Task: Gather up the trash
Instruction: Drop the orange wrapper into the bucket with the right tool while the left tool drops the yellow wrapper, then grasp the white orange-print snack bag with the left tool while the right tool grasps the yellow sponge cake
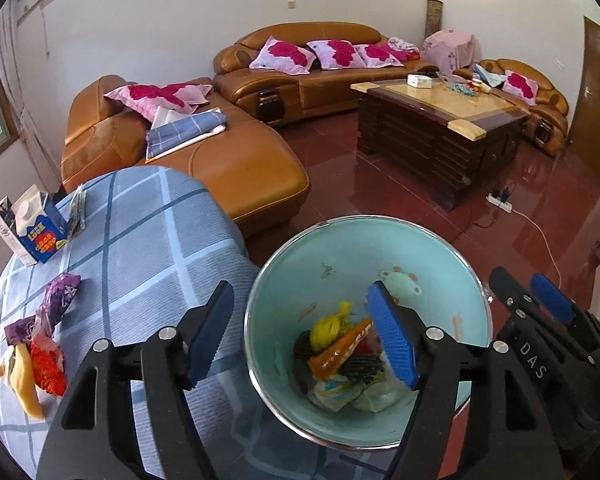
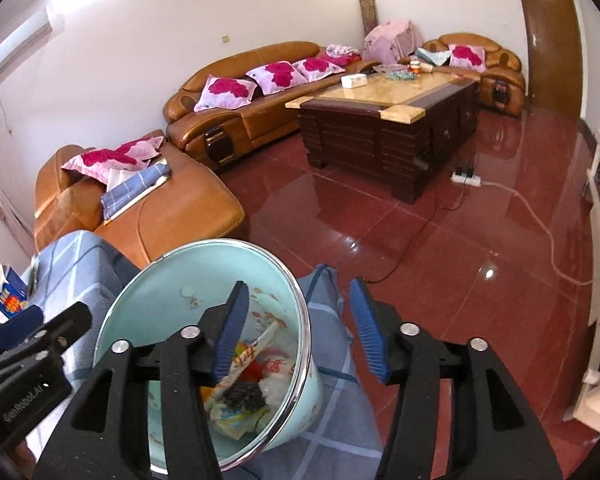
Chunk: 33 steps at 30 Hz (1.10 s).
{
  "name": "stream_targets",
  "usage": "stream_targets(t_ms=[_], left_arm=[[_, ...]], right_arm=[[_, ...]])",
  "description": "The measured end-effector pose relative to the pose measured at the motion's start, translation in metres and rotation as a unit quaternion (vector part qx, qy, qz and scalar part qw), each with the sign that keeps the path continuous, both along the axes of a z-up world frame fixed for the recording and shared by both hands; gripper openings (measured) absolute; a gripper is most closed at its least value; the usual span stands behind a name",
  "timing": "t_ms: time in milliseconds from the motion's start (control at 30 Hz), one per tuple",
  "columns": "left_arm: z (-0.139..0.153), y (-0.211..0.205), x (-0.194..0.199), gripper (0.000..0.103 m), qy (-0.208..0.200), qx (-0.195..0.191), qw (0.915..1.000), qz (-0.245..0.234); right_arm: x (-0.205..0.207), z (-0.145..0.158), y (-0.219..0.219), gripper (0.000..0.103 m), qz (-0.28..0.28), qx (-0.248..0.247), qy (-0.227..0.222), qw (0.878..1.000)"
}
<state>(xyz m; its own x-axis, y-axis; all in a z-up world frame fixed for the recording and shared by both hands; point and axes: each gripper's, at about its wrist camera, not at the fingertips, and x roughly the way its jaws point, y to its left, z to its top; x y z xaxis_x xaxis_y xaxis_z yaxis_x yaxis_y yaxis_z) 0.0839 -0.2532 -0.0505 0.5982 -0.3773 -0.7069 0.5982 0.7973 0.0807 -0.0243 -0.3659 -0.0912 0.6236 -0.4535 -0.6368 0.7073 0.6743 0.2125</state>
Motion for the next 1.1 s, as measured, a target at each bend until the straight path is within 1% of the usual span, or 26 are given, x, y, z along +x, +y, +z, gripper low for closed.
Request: stream_targets(t_ms=[33, 67, 133, 167, 200, 233, 300, 367, 400, 467, 600, 700, 800, 967, 1033, 1100], left_arm=[[0.0, 0.003, 0.001, 0.071, 0.0, 0.001, 1.0, 0.004], [0.0, 0.006, 0.001, 0.073, 0.0, 0.002, 1.0, 0.008], [0.001, 0.012, 0.001, 0.081, -0.006, 0.003, 0.9997, 0.021], [0.003, 0.019, 0.001, 0.082, -0.012, 0.003, 0.9995, 0.031], [0.003, 0.022, 0.002, 0.082, -0.014, 0.004, 0.9993, 0.034], [0.004, 0.025, 0.002, 0.082, -0.016, 0.005, 0.9992, 0.037], [0.004, 0.034, 0.004, 0.083, -0.016, 0.006, 0.9988, 0.046], [0.004, 0.045, 0.008, 0.085, -0.011, 0.005, 0.9982, 0.059], [0.003, 0.051, 0.01, 0.088, -0.008, 0.005, 0.9977, 0.067], [0.003, 0.064, 0.013, 0.09, -0.005, 0.003, 0.9967, 0.081], [0.001, 0.085, 0.018, 0.093, -0.006, 0.007, 0.9947, 0.102], [0.0, 0.1, 0.022, 0.093, -0.007, 0.007, 0.9928, 0.119], [-0.001, 0.113, 0.025, 0.093, -0.003, 0.007, 0.9911, 0.133], [-0.002, 0.137, 0.028, 0.093, -0.016, 0.014, 0.9888, 0.148], [-0.003, 0.148, 0.028, 0.093, -0.022, 0.018, 0.9875, 0.155], [-0.007, 0.164, 0.031, 0.093, -0.018, 0.019, 0.9862, 0.164]], right_arm=[[0.001, -0.001, 0.003, 0.063, -0.001, -0.01, 0.006, 1.0], [0.001, -0.001, 0.005, 0.066, -0.003, -0.019, 0.011, 1.0], [0.003, 0.0, 0.014, 0.079, -0.01, -0.055, 0.023, 0.998], [0.005, 0.001, 0.017, 0.082, -0.014, -0.071, 0.025, 0.997], [0.004, 0.003, 0.021, 0.087, -0.02, -0.088, 0.023, 0.996], [0.003, 0.003, 0.024, 0.091, -0.019, -0.096, 0.017, 0.995], [0.001, 0.006, 0.029, 0.091, 0.002, -0.093, 0.001, 0.996], [0.002, 0.006, 0.029, 0.091, 0.017, -0.077, 0.002, 0.997], [0.003, 0.007, 0.029, 0.091, 0.024, -0.067, 0.002, 0.997], [0.007, 0.005, 0.032, 0.091, 0.046, -0.056, 0.01, 0.997], [0.016, 0.004, 0.046, 0.091, 0.062, -0.075, 0.037, 0.995], [0.02, 0.006, 0.056, 0.091, 0.072, -0.083, 0.043, 0.993], [0.024, 0.011, 0.067, 0.091, 0.076, -0.087, 0.043, 0.992], [0.03, 0.018, 0.08, 0.091, 0.083, -0.075, 0.031, 0.993], [0.036, 0.021, 0.092, 0.091, 0.098, -0.08, 0.028, 0.992], [0.044, 0.023, 0.104, 0.091, 0.112, -0.089, 0.031, 0.989]])
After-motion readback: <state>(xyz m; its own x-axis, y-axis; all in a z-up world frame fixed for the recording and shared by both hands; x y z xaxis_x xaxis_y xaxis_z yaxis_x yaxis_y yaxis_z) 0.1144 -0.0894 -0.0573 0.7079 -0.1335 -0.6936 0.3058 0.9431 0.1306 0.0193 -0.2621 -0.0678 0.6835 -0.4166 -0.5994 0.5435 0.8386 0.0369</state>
